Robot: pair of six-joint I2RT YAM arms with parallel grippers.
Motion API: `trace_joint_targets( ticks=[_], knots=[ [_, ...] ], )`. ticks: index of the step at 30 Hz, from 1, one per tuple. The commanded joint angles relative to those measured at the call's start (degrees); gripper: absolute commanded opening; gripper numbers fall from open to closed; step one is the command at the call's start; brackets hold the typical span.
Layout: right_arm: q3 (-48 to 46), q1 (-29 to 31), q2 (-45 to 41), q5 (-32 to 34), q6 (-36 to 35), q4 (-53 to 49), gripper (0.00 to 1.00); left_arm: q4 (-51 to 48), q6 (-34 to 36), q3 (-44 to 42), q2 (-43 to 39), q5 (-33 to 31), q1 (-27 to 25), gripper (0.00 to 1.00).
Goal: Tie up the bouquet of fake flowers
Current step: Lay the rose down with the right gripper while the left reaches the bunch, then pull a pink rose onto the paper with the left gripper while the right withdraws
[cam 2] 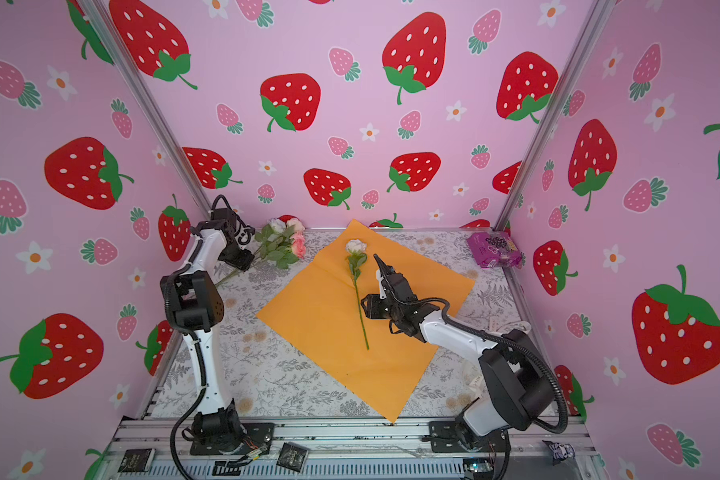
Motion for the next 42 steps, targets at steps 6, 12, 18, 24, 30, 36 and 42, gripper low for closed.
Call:
trace_joint_targets(
  ticks=[6,12,18,24,30,36,42],
  knots=[
    [3.2,-1.0,4.3,-3.4,-0.5,-2.6,0.47,-4.8,7.1,6.3,3.7,5.7,0.5,0.85],
    [4.1,-2.0,5.1,-4.5,-0.8,-3.2,0.47,-3.9,7.7,6.9,6.0,5.9,0.8,0.85],
    [4.1,-3.2,4.8,-5.2,-1.2,-4.2,0.47,-1.9,8.5,7.5,7.8,5.1,0.9,0.74],
    [3.0,-3.9,4.6,-5.7,-0.6,-4.2,0.47,0.3,9.7,6.3,7.9,4.5,0.8,0.54],
    [2.8,-4.1,4.4,-5.5,-0.4,-4.2,0.47,1.1,9.7,4.3,7.2,4.2,0.0,0.22],
    [2.5,-4.2,3.9,-6.0,-0.1,-4.2,0.47,-0.5,10.8,0.4,3.0,3.0,-2.8,0.00],
    [0.9,-4.3,1.4,-5.6,-0.3,-4.0,0.47,-3.7,5.5,-1.1,-3.5,3.0,-5.5,0.00]
  ],
)
